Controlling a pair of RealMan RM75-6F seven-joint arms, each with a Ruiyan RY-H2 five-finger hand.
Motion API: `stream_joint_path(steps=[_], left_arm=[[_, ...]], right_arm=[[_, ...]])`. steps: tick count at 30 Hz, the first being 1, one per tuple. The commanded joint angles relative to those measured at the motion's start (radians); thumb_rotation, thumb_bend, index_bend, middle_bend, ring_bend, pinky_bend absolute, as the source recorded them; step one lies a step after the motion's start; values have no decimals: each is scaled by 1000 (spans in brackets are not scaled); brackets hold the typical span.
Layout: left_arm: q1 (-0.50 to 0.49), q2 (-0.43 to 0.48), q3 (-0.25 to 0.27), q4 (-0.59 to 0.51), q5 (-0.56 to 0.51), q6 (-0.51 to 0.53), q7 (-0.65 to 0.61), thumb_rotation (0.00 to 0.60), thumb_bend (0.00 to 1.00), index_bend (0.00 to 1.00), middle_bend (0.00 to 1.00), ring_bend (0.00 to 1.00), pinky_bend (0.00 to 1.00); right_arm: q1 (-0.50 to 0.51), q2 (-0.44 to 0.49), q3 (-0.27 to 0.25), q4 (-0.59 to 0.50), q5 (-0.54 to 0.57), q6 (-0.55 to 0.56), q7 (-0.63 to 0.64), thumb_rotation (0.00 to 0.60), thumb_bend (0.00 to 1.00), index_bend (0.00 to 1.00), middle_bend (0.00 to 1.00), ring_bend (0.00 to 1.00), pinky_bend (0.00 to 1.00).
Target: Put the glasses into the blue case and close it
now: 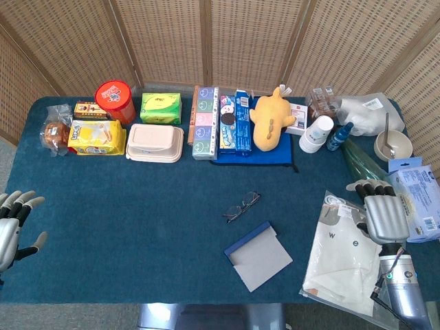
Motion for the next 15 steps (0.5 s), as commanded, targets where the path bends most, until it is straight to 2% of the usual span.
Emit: stream_joint_path(steps=[1, 15], left_arm=[[-1, 0, 1, 1, -3, -5, -4, 583, 302, 187, 136, 67, 0], [5, 2, 2, 2, 16, 12, -7, 585, 302, 183, 135, 66, 0]], right_arm=[[0, -3, 0, -1, 5, -3, -4, 600, 330, 331, 322, 241, 236], [40, -5, 0, -5, -33, -68, 34, 600, 328, 327, 321, 241, 236]])
